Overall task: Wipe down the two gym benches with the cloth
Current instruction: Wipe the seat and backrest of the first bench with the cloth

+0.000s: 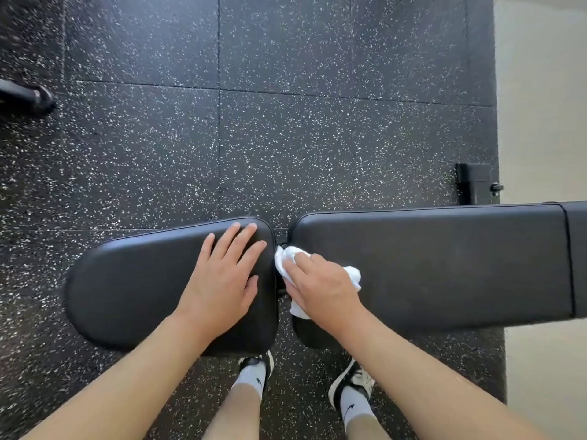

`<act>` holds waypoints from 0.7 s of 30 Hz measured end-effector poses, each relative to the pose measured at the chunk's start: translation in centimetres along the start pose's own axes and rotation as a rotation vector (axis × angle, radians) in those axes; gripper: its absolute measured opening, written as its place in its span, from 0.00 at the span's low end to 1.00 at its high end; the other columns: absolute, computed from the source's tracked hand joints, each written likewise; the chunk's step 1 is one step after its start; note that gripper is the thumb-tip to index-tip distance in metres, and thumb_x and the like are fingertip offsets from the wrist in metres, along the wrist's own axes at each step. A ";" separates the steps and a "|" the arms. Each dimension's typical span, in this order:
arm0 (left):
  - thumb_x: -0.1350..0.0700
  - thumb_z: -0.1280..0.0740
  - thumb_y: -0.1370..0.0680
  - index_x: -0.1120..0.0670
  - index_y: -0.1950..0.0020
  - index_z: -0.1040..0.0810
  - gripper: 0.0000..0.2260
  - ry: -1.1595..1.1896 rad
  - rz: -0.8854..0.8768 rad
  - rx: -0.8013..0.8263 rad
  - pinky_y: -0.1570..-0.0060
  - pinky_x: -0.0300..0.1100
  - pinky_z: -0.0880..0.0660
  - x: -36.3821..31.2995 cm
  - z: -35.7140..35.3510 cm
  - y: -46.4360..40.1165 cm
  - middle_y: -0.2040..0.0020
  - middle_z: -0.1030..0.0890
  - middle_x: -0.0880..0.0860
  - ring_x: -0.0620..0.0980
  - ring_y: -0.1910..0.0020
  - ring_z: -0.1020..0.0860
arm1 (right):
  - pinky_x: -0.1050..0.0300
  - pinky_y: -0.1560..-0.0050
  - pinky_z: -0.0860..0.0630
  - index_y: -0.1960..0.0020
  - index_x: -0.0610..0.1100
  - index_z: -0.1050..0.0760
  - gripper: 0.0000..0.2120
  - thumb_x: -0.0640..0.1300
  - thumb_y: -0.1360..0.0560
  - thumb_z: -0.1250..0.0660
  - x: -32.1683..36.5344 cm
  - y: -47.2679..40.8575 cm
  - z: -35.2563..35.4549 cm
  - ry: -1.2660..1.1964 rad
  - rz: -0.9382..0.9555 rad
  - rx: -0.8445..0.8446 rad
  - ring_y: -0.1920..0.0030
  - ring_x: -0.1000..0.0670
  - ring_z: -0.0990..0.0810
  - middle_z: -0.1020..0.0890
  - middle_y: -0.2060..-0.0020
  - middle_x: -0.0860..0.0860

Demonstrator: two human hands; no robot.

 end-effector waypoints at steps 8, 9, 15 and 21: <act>0.52 0.30 0.20 0.54 0.23 0.26 0.25 -0.008 -0.119 0.004 0.23 0.65 0.35 -5.7 -1.4 -1.4 0.19 0.31 0.55 0.58 0.18 0.36 | 0.55 0.69 0.32 0.39 0.44 0.19 0.13 0.46 0.20 0.35 -0.2 6.3 -0.1 -0.170 0.074 -0.036 0.66 0.50 0.29 0.25 0.61 0.51; 0.53 0.30 0.20 0.55 0.24 0.26 0.25 -0.006 -0.136 0.002 0.23 0.64 0.35 -6.5 -1.4 -1.7 0.20 0.31 0.55 0.58 0.19 0.35 | 0.55 0.70 0.32 0.38 0.45 0.19 0.14 0.46 0.20 0.36 -0.7 7.0 0.1 -0.177 0.086 -0.032 0.66 0.50 0.29 0.25 0.62 0.52; 0.54 0.30 0.21 0.55 0.24 0.25 0.25 -0.039 -0.239 0.035 0.25 0.65 0.33 -11.8 -1.5 -3.5 0.20 0.30 0.56 0.60 0.20 0.34 | 0.53 0.72 0.28 0.42 0.48 0.15 0.12 0.43 0.24 0.29 -8.2 13.1 1.4 -0.090 -0.122 -0.139 0.69 0.49 0.28 0.26 0.66 0.52; 0.54 0.30 0.21 0.55 0.25 0.24 0.24 -0.064 -0.331 0.066 0.25 0.65 0.33 -18.0 -3.4 -4.6 0.20 0.30 0.56 0.60 0.20 0.33 | 0.50 0.66 0.21 0.34 0.51 0.19 0.16 0.44 0.21 0.30 -20.7 19.6 2.1 -0.052 -0.622 -0.218 0.62 0.44 0.20 0.19 0.59 0.49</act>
Point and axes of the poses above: each hand's wrist, its own y-axis away from the middle knuckle, its own z-axis out of the back of the hand, x = y × z, the point moved 5 cm from there along -y, towards the middle knuckle
